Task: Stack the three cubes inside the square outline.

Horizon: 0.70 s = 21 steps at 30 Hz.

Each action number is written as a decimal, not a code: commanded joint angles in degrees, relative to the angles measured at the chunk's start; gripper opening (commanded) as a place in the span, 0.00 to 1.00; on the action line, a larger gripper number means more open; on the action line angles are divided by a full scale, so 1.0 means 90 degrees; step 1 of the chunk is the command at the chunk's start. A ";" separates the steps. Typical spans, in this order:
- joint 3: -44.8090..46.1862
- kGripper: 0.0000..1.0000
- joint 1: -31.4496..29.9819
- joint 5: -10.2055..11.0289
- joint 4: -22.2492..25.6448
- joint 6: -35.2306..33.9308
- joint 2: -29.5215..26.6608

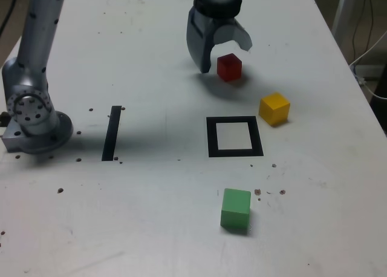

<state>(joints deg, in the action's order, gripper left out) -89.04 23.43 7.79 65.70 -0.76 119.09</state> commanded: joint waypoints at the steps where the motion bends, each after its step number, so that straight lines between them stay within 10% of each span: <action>1: -0.0088 0.89 -0.0051 0.0025 -0.0025 -0.0018 0.0084; 21: -0.0524 0.60 -0.0142 0.0099 0.0125 -0.0227 0.0456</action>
<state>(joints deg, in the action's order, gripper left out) -93.24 22.25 8.54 66.72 -2.73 122.69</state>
